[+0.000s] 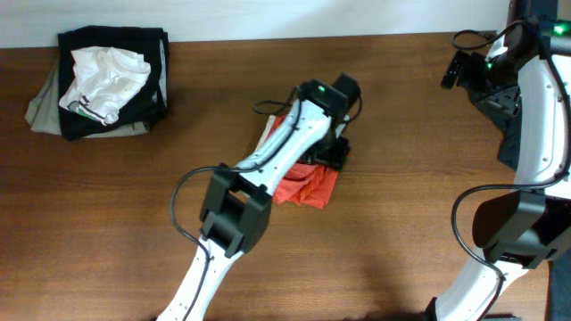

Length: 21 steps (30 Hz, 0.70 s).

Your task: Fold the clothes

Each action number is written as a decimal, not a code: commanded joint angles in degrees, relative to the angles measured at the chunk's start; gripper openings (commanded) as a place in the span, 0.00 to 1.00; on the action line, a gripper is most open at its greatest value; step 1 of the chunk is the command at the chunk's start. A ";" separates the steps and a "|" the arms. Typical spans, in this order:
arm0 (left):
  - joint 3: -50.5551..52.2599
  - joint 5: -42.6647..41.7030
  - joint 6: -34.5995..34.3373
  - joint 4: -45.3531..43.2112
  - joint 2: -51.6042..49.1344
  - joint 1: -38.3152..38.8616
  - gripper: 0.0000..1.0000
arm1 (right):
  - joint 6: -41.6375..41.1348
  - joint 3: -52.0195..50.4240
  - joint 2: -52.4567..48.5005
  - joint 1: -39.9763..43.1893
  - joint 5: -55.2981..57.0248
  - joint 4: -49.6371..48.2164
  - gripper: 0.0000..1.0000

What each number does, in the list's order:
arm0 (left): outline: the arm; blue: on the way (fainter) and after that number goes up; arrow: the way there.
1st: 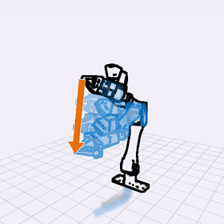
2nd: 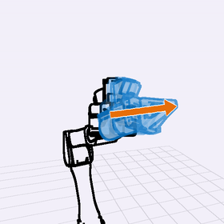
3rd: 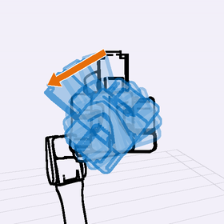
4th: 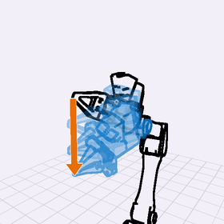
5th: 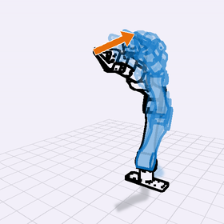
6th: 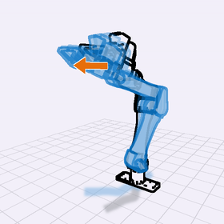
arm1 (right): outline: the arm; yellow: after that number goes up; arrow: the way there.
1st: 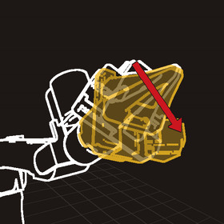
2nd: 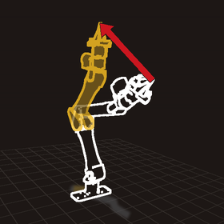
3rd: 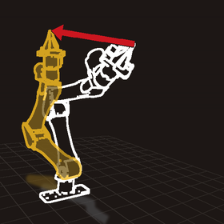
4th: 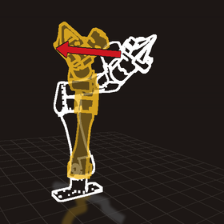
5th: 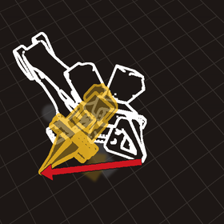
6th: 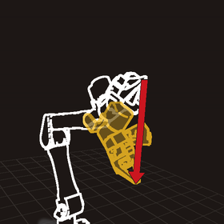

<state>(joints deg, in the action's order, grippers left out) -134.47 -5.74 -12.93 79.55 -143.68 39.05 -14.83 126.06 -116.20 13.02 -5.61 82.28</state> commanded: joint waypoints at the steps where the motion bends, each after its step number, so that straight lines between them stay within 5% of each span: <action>1: -1.79 2.80 -0.52 -0.17 -0.15 1.81 0.99 | 0.02 0.48 0.42 -0.24 0.26 0.02 0.99; 10: -24.87 14.53 -1.29 17.00 4.87 -3.54 0.99 | 0.02 0.48 0.42 -0.24 0.26 0.02 0.99; 16: -13.03 -1.09 2.08 12.52 4.70 -15.02 0.99 | 0.02 0.48 0.42 -0.24 0.26 0.02 0.99; 21: -0.37 -12.52 4.96 2.54 4.68 -15.67 0.99 | 0.02 0.48 0.42 -0.24 0.26 0.02 0.99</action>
<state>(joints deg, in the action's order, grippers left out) -139.20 -10.37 -10.22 84.62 -139.13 22.85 -14.79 126.06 -116.20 13.02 -5.58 82.32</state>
